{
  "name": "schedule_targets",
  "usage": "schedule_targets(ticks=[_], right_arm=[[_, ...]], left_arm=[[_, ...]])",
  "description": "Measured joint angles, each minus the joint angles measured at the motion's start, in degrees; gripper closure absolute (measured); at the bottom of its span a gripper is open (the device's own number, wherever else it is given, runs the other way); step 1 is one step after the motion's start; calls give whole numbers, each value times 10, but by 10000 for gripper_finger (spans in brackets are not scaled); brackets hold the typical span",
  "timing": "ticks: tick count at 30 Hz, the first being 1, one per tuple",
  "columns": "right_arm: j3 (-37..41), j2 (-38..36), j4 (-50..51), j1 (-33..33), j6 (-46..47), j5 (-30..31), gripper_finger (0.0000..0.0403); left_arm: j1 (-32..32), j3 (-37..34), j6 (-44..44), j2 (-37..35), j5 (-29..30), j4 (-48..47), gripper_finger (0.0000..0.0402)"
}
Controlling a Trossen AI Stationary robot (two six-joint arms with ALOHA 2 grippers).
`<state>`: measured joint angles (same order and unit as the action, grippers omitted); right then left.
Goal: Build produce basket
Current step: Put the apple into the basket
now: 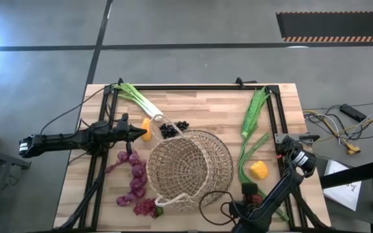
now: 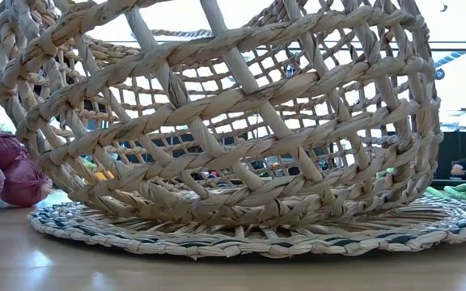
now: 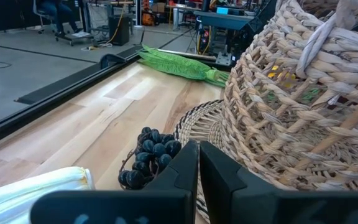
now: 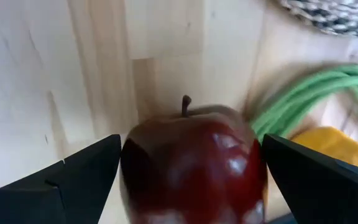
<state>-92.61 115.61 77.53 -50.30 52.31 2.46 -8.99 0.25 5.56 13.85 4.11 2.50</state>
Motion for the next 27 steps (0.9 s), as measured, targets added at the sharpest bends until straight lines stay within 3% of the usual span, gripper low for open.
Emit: schedule_targets(ticks=[12, 22, 27], right_arm=[[4, 0, 1, 1, -53, -33, 22], [4, -9, 17, 7, 11, -126, 22], [4, -34, 22, 6, 30, -124, 22]], left_arm=[[0, 0, 0, 0, 0, 0, 402], [0, 0, 0, 0, 0, 0, 402], [0, 0, 0, 0, 0, 0, 402]])
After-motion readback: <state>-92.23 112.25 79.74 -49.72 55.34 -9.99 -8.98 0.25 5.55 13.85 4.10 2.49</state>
